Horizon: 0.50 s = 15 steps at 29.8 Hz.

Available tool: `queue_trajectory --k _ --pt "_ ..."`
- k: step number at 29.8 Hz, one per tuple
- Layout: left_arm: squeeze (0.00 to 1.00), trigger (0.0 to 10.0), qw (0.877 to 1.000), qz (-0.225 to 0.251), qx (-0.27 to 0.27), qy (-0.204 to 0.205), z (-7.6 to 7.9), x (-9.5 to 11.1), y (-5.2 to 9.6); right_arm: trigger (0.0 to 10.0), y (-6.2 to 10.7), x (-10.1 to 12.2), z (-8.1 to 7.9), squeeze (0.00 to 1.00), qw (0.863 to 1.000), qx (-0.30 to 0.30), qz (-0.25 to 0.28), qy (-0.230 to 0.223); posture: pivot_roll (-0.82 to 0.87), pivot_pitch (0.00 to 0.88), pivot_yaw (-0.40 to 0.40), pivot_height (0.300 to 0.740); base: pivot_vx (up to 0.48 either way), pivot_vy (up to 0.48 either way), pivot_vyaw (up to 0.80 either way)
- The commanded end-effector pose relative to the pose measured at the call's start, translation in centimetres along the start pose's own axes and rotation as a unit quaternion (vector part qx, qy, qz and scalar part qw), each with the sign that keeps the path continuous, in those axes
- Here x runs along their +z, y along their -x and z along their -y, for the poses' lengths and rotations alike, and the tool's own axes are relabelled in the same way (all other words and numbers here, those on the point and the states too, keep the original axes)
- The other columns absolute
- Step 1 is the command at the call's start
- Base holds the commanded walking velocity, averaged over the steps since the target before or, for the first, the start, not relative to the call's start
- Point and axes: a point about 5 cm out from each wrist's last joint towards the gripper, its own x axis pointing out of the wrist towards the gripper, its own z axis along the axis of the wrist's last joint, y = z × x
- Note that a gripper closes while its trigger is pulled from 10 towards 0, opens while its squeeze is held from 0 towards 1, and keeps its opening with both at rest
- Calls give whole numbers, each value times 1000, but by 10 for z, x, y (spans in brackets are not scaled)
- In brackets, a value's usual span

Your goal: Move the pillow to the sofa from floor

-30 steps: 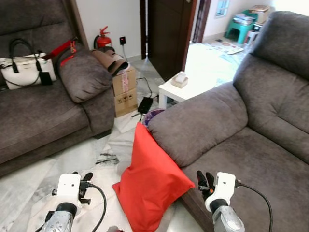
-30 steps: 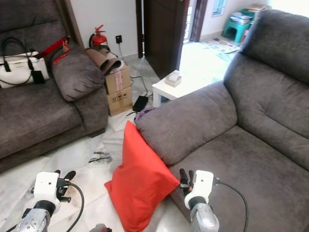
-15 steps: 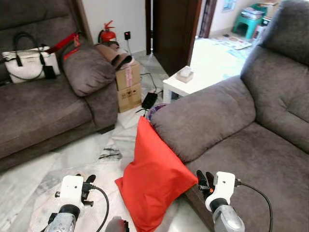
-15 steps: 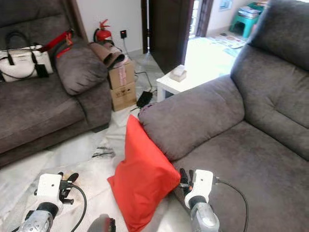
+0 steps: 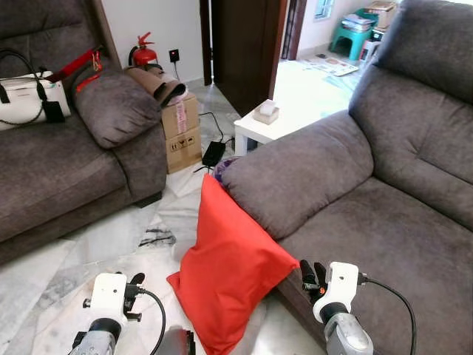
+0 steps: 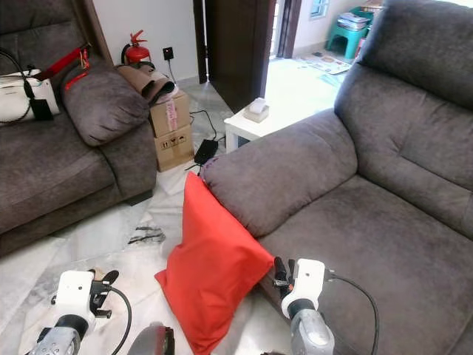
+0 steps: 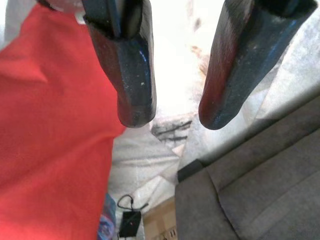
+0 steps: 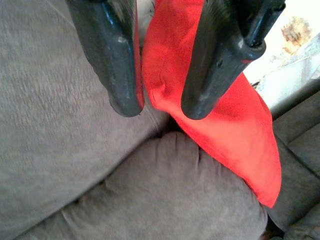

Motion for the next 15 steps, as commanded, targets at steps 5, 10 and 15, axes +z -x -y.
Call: queue_trajectory --k 5,10,15 --pt "0 10000 1000 -15 5 4 -2 -6 2 10000 0 0 -2 0 1000 1 5 -7 53 142 19 622 0 0 0" --pt "0 10000 1000 -15 4 4 -2 -6 1 10000 0 -1 -3 0 1000 5 2 1 55 142 20 622 0 0 0" --pt "0 10000 1000 -13 2 3 -1 -4 0 10000 0 0 -6 0 1000 15 7 5 54 141 21 622 276 0 415"
